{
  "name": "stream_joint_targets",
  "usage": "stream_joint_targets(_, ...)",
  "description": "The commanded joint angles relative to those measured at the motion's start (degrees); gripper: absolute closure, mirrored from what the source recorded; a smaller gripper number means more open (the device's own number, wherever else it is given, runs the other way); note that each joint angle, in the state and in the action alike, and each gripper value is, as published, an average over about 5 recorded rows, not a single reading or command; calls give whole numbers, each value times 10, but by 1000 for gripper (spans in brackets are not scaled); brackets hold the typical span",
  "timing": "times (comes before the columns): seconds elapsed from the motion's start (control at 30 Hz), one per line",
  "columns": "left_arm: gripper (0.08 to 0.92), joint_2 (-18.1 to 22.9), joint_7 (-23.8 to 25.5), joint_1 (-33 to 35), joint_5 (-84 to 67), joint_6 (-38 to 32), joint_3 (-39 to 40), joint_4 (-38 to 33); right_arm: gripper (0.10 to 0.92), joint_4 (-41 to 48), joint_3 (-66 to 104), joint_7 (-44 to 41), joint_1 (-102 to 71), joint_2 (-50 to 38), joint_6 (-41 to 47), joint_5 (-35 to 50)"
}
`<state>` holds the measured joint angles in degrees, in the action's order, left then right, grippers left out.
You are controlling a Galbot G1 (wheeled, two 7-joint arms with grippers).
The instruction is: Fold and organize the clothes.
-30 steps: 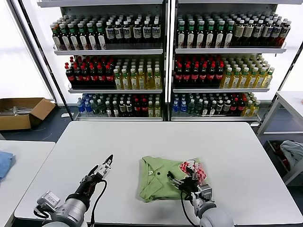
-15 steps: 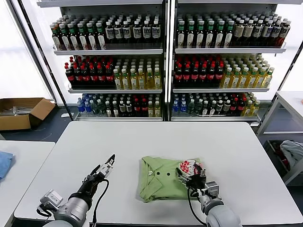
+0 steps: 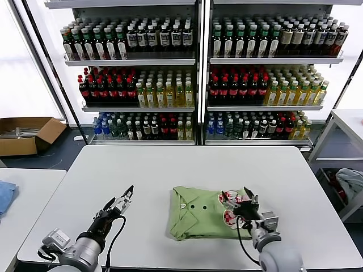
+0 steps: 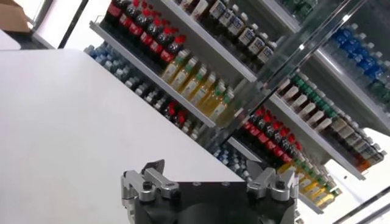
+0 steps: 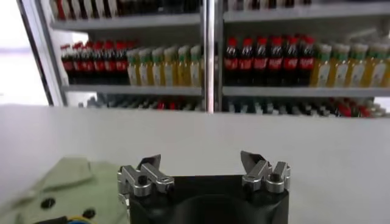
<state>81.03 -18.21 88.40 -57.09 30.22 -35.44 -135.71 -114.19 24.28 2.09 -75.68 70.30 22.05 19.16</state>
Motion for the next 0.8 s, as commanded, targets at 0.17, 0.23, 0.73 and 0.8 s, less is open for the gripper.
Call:
stream_joint_targets(0.17,177,-25,151,-1,169,-26,-57,26,203,-88,195,-94,-97,-17,-84,57)
stream_joint_targets(0.23,177,-28,182,2,224,-40,-66,31,203,-92,209,-113,-119,-7,-95,54)
stream_joint_targets(0.73,177,-4,304,38,439,-150,-111,31,203,-104,271,-159,-180,45,-122,1)
stream_joint_targets(0.8,177,-1,309,40,445,-157,-111,30,203,-107,274,-159,-181,50,-122,2)
